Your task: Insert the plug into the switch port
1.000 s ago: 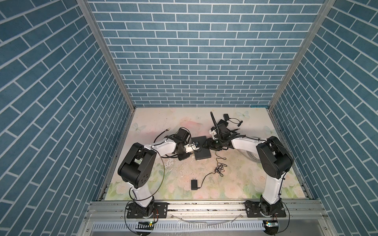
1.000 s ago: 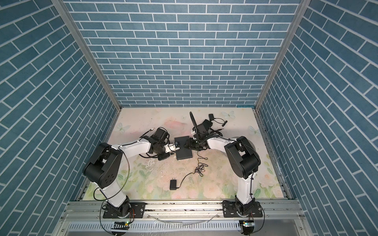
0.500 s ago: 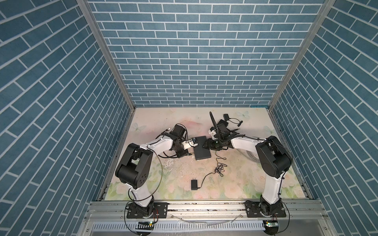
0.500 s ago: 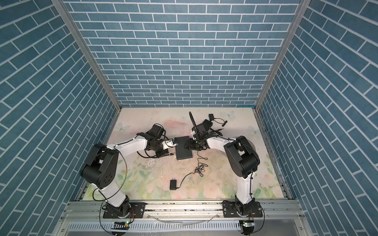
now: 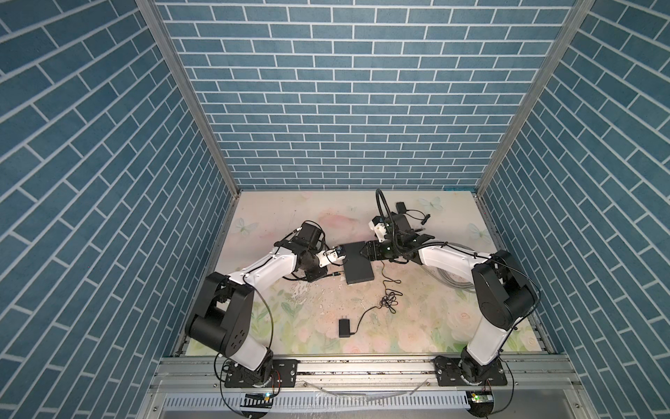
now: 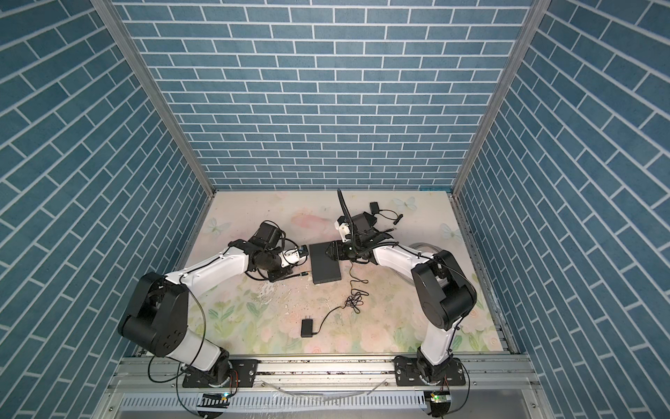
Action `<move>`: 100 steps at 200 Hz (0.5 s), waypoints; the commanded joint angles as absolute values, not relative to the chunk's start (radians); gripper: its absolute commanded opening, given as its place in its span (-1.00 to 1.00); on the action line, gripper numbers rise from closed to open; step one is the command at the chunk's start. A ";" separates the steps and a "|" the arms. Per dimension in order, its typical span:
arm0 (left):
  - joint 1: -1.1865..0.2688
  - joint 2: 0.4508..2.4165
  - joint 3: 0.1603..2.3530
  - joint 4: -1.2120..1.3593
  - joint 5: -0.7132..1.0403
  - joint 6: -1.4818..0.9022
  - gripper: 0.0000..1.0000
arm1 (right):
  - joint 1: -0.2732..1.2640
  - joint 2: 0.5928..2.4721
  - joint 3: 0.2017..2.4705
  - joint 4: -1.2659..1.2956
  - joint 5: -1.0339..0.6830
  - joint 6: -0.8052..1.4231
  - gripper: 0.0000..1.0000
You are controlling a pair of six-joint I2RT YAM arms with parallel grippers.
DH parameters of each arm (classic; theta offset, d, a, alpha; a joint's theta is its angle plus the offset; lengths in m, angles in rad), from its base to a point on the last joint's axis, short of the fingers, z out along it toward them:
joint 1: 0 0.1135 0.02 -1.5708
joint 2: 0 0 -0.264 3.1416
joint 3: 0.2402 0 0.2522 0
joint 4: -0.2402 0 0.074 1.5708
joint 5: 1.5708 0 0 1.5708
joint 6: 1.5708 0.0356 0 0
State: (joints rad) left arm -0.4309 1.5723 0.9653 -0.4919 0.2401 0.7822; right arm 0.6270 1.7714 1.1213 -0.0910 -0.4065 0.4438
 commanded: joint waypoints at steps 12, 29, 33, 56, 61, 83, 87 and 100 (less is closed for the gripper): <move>-0.463 1.616 0.954 -0.505 0.190 0.805 -0.40 | 0.623 1.756 1.075 -0.045 -0.415 0.417 0.16; -0.464 1.643 0.958 -0.509 0.173 0.804 -0.40 | 0.623 1.752 1.069 -0.040 -0.420 0.420 0.16; -0.464 1.649 0.959 -0.510 0.177 0.803 -0.40 | 0.624 1.752 1.068 -0.038 -0.419 0.420 0.16; -0.474 1.684 0.962 -0.512 0.170 0.798 -0.40 | 0.623 1.748 1.062 -0.037 -0.419 0.422 0.15; -0.478 1.692 0.962 -0.510 0.160 0.798 -0.40 | 0.623 1.746 1.062 -0.037 -0.417 0.422 0.15; -0.482 1.714 0.957 -0.483 0.122 0.792 -0.41 | 0.623 1.746 1.063 -0.038 -0.420 0.422 0.15; -0.482 1.719 0.959 -0.480 0.116 0.791 -0.42 | 0.623 1.746 1.064 -0.040 -0.420 0.422 0.15; -0.482 1.734 0.965 -0.485 0.108 0.791 -0.50 | 0.623 1.743 1.065 -0.041 -0.422 0.422 0.15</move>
State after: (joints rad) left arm -0.4763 1.7020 0.9638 -0.4858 0.1497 0.7921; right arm 0.6266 1.7710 1.0954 -0.0547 -0.4084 0.4438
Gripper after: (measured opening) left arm 0.283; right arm 0.576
